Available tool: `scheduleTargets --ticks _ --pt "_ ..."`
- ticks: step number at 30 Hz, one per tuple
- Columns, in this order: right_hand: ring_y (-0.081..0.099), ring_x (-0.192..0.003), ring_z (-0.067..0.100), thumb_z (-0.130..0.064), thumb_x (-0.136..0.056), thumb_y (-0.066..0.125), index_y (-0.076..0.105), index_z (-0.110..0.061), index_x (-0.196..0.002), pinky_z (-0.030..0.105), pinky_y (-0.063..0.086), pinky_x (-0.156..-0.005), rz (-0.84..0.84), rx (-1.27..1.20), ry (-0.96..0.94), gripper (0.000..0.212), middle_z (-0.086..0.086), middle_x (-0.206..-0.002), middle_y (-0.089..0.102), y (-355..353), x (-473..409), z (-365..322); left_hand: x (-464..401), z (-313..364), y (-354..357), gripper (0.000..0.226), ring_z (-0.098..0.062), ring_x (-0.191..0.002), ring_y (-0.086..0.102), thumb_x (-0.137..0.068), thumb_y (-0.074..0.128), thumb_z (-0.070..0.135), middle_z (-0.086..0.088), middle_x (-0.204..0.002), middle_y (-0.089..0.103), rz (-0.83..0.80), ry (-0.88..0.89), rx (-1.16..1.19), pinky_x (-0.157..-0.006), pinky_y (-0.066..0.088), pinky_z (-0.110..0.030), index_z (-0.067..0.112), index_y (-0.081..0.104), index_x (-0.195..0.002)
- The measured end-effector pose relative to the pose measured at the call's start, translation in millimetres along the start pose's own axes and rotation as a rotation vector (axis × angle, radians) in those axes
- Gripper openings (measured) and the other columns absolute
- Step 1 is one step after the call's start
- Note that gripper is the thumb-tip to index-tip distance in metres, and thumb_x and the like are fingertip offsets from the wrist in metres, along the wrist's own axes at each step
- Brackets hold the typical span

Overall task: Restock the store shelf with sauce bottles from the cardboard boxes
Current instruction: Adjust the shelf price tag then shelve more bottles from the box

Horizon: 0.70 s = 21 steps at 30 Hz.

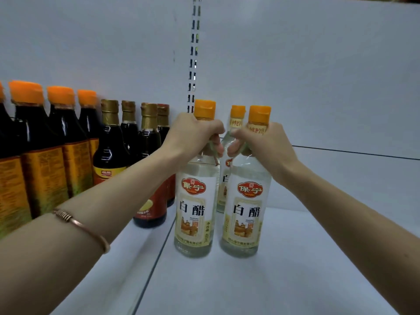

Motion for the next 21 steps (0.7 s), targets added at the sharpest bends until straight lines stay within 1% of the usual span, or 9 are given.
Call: scheduleTargets --ticks 2,4,6,8,10,13,16,19,21 --pt "0.069 -0.065 0.013 -0.024 -0.091 0.062 0.068 -0.013 -0.088 0.023 0.055 -0.065 0.027 0.01 -0.022 0.013 0.006 -0.076 0.073 1.4 11.0 10.3 8.4 -6.6 1.7 0.013 -0.013 -0.062 0.068 -0.091 0.061 0.019 -0.003 -0.069 0.07 -0.015 0.079 -0.046 -0.059 0.053 -0.019 0.007 0.063 -0.086" --pt "0.069 -0.074 0.013 -0.031 -0.091 0.063 0.067 -0.023 -0.088 0.027 0.056 -0.073 0.104 0.003 -0.035 0.009 0.003 -0.083 0.073 1.4 20.1 14.5 22.3 -18.1 2.8 0.023 -0.002 -0.075 0.066 -0.088 0.065 0.032 0.006 -0.086 0.068 -0.005 0.151 -0.15 -0.068 0.051 -0.015 0.017 0.059 -0.105" --pt "0.067 -0.084 0.01 -0.034 -0.09 0.065 0.064 -0.029 -0.093 0.028 0.054 -0.079 0.141 0.043 -0.048 0.006 -0.004 -0.091 0.072 1.9 26.5 11.8 36.7 -31.7 1.3 0.05 0.004 -0.092 0.062 -0.08 0.071 0.042 0.014 -0.101 0.065 -0.003 0.171 -0.177 -0.082 0.05 -0.021 0.024 0.051 -0.122" --pt "0.066 -0.089 0.009 -0.035 -0.087 0.069 0.06 -0.029 -0.102 0.027 0.054 -0.079 0.136 0.088 -0.017 0.018 -0.008 -0.097 0.068 3.5 33.0 13.9 48.2 -45.4 0.5 0.086 -0.004 -0.113 0.057 -0.068 0.077 0.05 0.012 -0.124 0.058 -0.042 0.143 -0.169 -0.097 0.049 -0.035 0.028 0.036 -0.14" --pt "0.066 -0.092 0.009 -0.035 -0.084 0.071 0.055 -0.023 -0.114 0.03 0.055 -0.081 0.12 0.039 0.04 0.036 -0.007 -0.102 0.066 5.6 43.6 20.6 60.6 -56.9 0.1 0.107 -0.014 -0.122 0.053 -0.061 0.083 0.042 0.007 -0.138 0.047 -0.093 0.102 -0.12 -0.098 0.049 -0.04 0.045 0.017 -0.145" --pt "0.068 -0.1 0.016 -0.033 -0.078 0.077 0.048 -0.024 -0.122 0.041 0.057 -0.088 0.036 -0.07 0.129 0.053 0.002 -0.115 0.066 9.5 63.1 33.1 82.6 -67.5 4.1 0.125 -0.005 -0.121 0.05 -0.067 0.085 0.011 0.012 -0.142 0.039 -0.133 0.083 -0.084 -0.084 0.047 -0.015 0.051 -0.004 -0.145" --pt "0.069 -0.104 0.022 -0.023 -0.084 0.073 0.054 -0.023 -0.123 0.047 0.056 -0.09 -0.185 -0.138 0.15 0.044 0.005 -0.117 0.07 21.6 88.3 57.1 97.1 -79.9 6.3 0.109 0.001 -0.106 0.058 -0.071 0.083 0.01 0.012 -0.131 0.052 -0.1 0.005 -0.036 -0.078 0.05 -0.015 0.035 0.009 -0.148" --pt "0.065 -0.113 0.029 -0.026 -0.09 0.068 0.05 -0.018 -0.133 0.052 0.05 -0.096 -0.225 -0.281 0.19 0.048 0.009 -0.124 0.067 28.6 97.4 74.5 92.4 -84.4 3.5 0.083 0.008 -0.083 0.055 -0.073 0.082 0.019 0.017 -0.106 0.058 -0.126 -0.122 -0.082 -0.061 0.046 -0.008 0.022 0.027 -0.135" --pt "0.065 -0.113 0.029 -0.024 -0.09 0.067 0.05 -0.016 -0.133 0.048 0.051 -0.095 -0.241 -0.287 0.187 0.047 0.01 -0.125 0.066 28.8 95.2 77.7 84.6 -88.4 1.1 0.078 0.003 -0.086 0.057 -0.073 0.082 0.024 0.019 -0.101 0.057 -0.132 -0.143 -0.118 -0.057 0.044 -0.008 0.021 0.032 -0.133"
Point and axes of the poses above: each hand's wrist, its own x-axis away from the middle knuckle, its own y-axis out of the palm, z = x × y, the point moved 3 cm from there along -x, towards the middle knuckle
